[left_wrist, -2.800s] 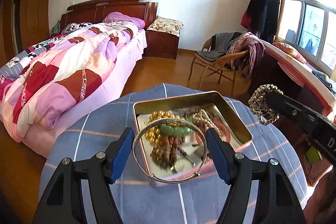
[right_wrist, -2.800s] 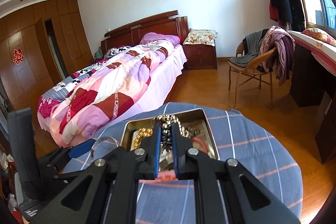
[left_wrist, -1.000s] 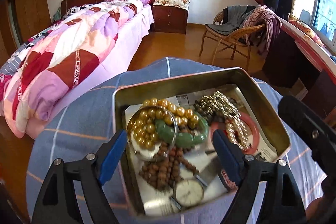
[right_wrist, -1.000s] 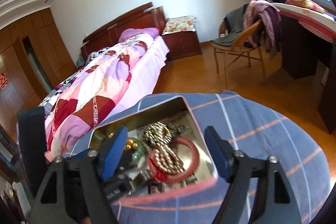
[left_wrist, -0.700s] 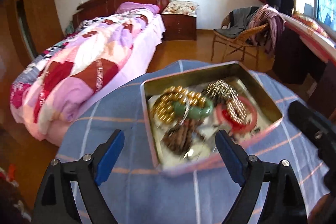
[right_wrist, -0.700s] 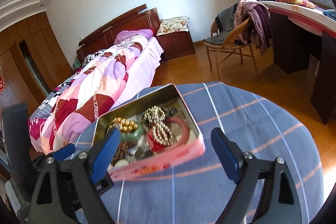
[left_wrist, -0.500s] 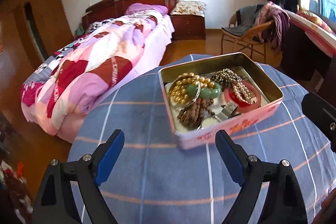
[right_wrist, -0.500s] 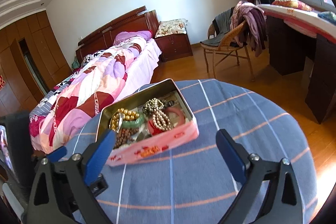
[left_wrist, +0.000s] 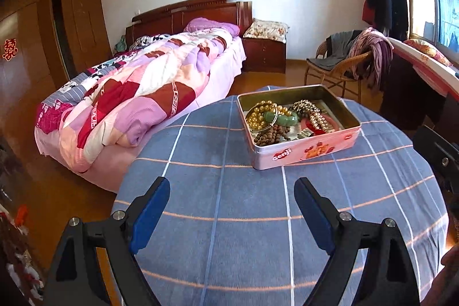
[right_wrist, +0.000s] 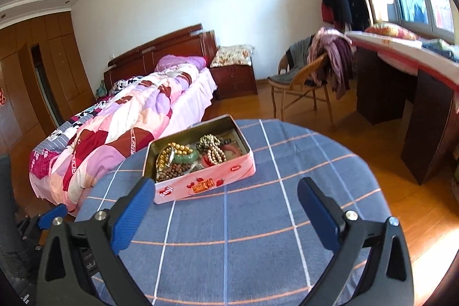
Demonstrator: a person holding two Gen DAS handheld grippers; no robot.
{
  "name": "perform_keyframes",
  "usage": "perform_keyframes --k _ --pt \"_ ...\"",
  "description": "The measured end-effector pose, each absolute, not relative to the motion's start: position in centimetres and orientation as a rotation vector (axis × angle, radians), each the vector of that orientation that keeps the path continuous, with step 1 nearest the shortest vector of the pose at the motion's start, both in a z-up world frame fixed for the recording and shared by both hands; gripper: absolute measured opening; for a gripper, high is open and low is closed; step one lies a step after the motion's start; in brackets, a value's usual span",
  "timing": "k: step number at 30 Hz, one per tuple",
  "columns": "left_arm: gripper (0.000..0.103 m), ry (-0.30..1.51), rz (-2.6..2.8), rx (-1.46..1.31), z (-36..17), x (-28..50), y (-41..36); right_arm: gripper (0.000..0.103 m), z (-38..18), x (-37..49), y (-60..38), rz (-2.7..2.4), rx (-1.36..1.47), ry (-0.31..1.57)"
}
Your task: Organize jewelry
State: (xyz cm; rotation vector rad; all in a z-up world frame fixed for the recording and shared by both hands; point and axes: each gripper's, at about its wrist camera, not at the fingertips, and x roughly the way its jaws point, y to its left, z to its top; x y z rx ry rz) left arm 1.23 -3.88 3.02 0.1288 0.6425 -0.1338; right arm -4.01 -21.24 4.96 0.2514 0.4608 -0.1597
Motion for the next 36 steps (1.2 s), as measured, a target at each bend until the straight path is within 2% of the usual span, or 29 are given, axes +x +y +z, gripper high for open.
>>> perform_keyframes --k 10,36 --pt "0.089 0.533 -0.095 0.127 5.0 -1.9 -2.7 0.103 7.4 -6.7 -18.9 -0.173 0.17 0.355" --pt "0.089 0.454 -0.103 0.077 7.4 -3.5 -1.5 0.103 9.6 -8.5 -18.0 -0.178 0.16 0.247"
